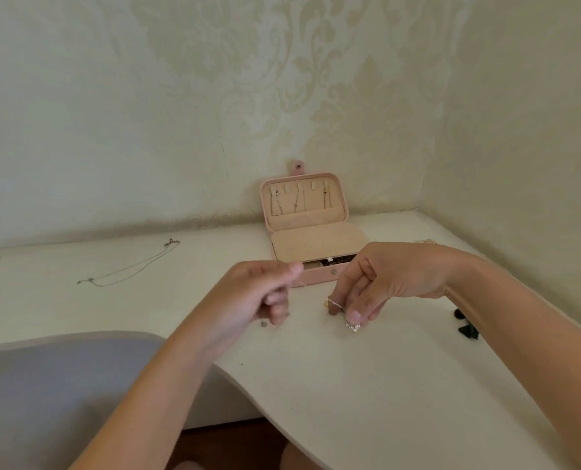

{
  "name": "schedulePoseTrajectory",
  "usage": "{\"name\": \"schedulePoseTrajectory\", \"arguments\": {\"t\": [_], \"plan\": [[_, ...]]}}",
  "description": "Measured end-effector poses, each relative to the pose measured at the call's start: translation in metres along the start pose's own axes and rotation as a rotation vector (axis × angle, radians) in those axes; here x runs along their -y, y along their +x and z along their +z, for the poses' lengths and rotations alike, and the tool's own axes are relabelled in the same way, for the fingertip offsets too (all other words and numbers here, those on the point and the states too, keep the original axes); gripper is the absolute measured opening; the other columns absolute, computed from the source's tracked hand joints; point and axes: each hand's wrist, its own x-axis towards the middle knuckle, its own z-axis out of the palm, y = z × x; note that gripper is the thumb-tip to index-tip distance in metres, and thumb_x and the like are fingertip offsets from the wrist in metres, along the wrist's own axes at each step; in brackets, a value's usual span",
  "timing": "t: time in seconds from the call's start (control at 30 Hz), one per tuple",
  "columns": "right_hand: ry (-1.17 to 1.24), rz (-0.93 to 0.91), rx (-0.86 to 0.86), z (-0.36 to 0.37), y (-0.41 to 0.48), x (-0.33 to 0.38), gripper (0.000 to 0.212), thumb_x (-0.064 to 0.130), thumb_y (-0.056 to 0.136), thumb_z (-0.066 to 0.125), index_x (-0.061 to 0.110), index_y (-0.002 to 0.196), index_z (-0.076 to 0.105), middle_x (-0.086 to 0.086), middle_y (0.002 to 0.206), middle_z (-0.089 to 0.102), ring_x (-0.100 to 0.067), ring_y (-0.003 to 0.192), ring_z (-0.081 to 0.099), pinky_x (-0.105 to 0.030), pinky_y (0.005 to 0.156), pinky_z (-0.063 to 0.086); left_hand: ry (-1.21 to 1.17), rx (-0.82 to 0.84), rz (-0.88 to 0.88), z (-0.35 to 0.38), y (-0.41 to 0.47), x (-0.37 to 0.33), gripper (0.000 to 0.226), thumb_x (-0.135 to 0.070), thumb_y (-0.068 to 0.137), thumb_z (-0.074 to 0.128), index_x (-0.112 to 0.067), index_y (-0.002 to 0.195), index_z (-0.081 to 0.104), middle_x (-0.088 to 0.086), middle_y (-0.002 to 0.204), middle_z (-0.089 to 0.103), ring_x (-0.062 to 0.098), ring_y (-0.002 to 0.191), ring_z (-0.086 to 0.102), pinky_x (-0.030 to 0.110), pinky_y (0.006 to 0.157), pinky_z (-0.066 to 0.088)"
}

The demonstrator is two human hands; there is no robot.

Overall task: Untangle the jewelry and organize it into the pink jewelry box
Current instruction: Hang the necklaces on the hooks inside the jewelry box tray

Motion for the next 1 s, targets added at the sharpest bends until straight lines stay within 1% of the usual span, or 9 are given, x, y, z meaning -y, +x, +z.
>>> {"name": "schedulePoseTrajectory", "arguments": {"t": [0.1, 0.2, 0.27, 0.37, 0.43, 0.57, 0.7, 0.9, 1.0], "plan": [[0.009, 0.008, -0.001, -0.001, 0.0, -0.002, 0.016, 0.003, 0.077, 0.072, 0.011, 0.091, 0.073, 0.005, 0.074, 0.072, -0.006, 0.072, 0.066, -0.016, 0.067, 0.05, -0.232, -0.049, -0.117, -0.026, 0.007, -0.006, 0.034, -0.037, 0.076, 0.058, -0.021, 0.052, 0.039, -0.007, 0.046, 0.025, 0.008, 0.039, 0.029, 0.015, 0.035, 0.026], [0.027, 0.013, 0.001, -0.004, 0.0, -0.005, 0.013, 0.004, 0.078, 0.071, 0.012, 0.087, 0.074, 0.004, 0.072, 0.072, -0.007, 0.07, 0.066, -0.016, 0.066, 0.05, -0.46, -0.086, -0.185, -0.057, 0.014, -0.002, 0.039, -0.037, 0.078, 0.057, -0.022, 0.047, 0.038, -0.009, 0.044, 0.025, 0.005, 0.036, 0.028, 0.014, 0.032, 0.023], [0.047, 0.009, 0.007, -0.007, -0.001, -0.006, 0.012, 0.003, 0.078, 0.07, 0.012, 0.084, 0.073, 0.003, 0.071, 0.071, -0.007, 0.067, 0.065, -0.016, 0.064, 0.05, -0.597, -0.102, -0.195, -0.078, 0.016, 0.003, 0.042, -0.034, 0.068, 0.074, -0.022, 0.047, 0.04, -0.009, 0.044, 0.025, 0.004, 0.035, 0.029, 0.015, 0.031, 0.025], [0.106, -0.008, 0.002, -0.012, -0.002, -0.006, 0.01, 0.005, 0.073, 0.071, 0.011, 0.081, 0.072, 0.001, 0.069, 0.069, -0.007, 0.062, 0.063, -0.016, 0.063, 0.05, -0.687, -0.076, -0.207, -0.093, 0.015, 0.009, 0.053, -0.027, 0.038, 0.095, -0.02, 0.049, 0.044, -0.008, 0.048, 0.027, 0.005, 0.038, 0.033, 0.016, 0.032, 0.03], [0.122, -0.01, 0.005, -0.013, -0.002, -0.007, 0.01, 0.006, 0.071, 0.072, 0.01, 0.08, 0.072, 0.0, 0.069, 0.069, -0.008, 0.061, 0.062, -0.017, 0.063, 0.05, -0.694, -0.08, -0.204, -0.094, 0.017, 0.013, 0.052, -0.027, 0.032, 0.096, -0.019, 0.05, 0.047, -0.006, 0.054, 0.034, 0.008, 0.045, 0.041, 0.017, 0.039, 0.038], [0.121, 0.003, 0.005, -0.016, 0.001, -0.014, 0.01, 0.0, 0.077, 0.07, 0.008, 0.081, 0.071, -0.002, 0.071, 0.069, -0.009, 0.062, 0.063, -0.018, 0.064, 0.051, -0.77, -0.066, -0.125, -0.093, 0.022, 0.017, 0.044, -0.027, 0.037, 0.094, -0.018, 0.059, 0.058, 0.0, 0.074, 0.056, 0.017, 0.071, 0.062, 0.027, 0.066, 0.054], [0.04, 0.029, 0.064, -0.014, 0.004, -0.019, 0.01, 0.003, 0.077, 0.072, 0.012, 0.08, 0.07, -0.002, 0.074, 0.07, -0.01, 0.065, 0.064, -0.019, 0.064, 0.05, -0.838, -0.027, -0.076, -0.085, 0.024, 0.004, 0.041, -0.021, 0.038, 0.094, -0.014, 0.067, 0.066, -0.001, 0.068, 0.059, 0.017, 0.071, 0.066, 0.039, 0.078, 0.057], [-0.001, -0.035, 0.208, 0.0, 0.01, -0.012, 0.014, 0.003, 0.08, 0.07, 0.017, 0.079, 0.068, 0.002, 0.075, 0.069, -0.009, 0.068, 0.063, -0.018, 0.066, 0.048, -0.801, 0.014, -0.056, -0.077, 0.024, -0.029, 0.054, -0.005, 0.027, 0.095, -0.005, 0.078, 0.075, -0.002, 0.059, 0.057, 0.011, 0.054, 0.061, 0.025, 0.054, 0.056], [0.01, -0.084, 0.2, 0.007, 0.013, -0.011, 0.013, 0.004, 0.08, 0.071, 0.016, 0.08, 0.068, 0.003, 0.074, 0.068, -0.007, 0.069, 0.061, -0.018, 0.064, 0.046, -0.639, 0.001, -0.012, -0.076, 0.02, -0.049, 0.05, -0.013, 0.029, 0.096, -0.008, 0.074, 0.076, -0.003, 0.06, 0.058, 0.008, 0.051, 0.059, 0.019, 0.049, 0.053]]}}
